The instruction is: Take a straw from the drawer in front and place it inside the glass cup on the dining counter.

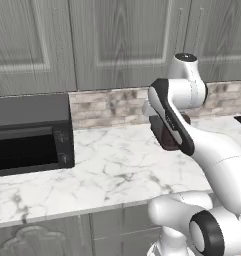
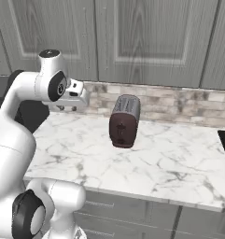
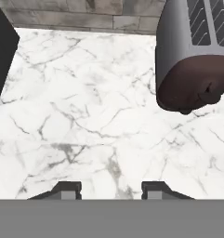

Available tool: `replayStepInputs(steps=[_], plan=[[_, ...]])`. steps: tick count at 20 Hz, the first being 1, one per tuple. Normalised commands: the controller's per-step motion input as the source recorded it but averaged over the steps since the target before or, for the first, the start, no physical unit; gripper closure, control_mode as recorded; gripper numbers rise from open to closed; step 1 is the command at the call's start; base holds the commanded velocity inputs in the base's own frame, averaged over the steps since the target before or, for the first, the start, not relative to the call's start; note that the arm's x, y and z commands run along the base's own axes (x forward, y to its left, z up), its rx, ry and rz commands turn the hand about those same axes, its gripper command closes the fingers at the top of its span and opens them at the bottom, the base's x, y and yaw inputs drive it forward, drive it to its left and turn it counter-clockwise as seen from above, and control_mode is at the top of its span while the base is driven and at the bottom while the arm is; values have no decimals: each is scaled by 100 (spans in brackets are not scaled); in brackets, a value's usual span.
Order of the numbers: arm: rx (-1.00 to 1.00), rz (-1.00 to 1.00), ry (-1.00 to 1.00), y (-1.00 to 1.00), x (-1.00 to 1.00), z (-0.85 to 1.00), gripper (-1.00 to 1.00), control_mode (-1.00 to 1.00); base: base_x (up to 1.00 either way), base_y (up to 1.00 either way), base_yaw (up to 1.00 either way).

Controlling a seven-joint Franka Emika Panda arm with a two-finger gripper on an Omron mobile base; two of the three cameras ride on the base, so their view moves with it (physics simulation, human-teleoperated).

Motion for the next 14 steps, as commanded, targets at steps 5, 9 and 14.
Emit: replayStepInputs(steps=[5, 9, 14], plan=[[0, 0, 0, 0, 0, 0, -100, 100, -27, -1, 0], [0, 0, 0, 0, 0, 0, -100, 100, -98, -27, 0], [0, 0, 0, 0, 0, 0, -100, 100, -61, -39, 0]])
